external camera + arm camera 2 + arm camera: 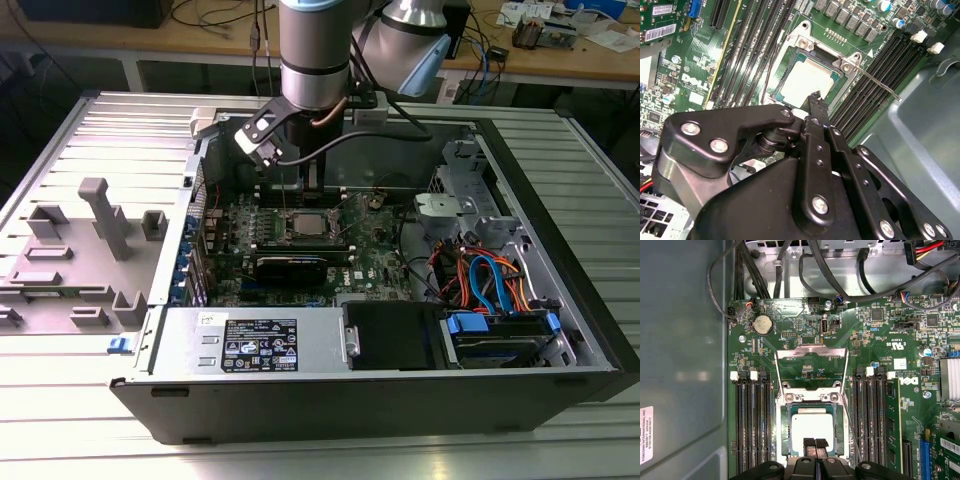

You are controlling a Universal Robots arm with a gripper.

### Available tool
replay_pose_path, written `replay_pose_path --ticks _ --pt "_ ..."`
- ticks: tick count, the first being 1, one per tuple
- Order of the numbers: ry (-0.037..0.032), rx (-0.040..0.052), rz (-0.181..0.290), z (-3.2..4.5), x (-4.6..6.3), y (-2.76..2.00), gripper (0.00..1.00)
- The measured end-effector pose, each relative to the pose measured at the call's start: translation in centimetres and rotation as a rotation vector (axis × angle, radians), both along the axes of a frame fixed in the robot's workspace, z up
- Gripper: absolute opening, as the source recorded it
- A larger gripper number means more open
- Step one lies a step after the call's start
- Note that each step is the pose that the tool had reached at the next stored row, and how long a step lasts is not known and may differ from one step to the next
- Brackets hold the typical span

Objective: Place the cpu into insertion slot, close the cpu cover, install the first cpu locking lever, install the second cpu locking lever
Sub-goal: 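Close the cpu cover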

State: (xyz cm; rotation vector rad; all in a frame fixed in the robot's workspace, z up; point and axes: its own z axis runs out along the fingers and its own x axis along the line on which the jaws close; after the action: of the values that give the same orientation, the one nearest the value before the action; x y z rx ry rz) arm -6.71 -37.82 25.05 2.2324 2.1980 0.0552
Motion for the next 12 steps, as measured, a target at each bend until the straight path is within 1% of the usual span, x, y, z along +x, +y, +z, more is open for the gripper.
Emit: replay_pose_path --ticks 12 --pt "0.0 0.0 0.0 0.02 0.3 0.0 0.11"
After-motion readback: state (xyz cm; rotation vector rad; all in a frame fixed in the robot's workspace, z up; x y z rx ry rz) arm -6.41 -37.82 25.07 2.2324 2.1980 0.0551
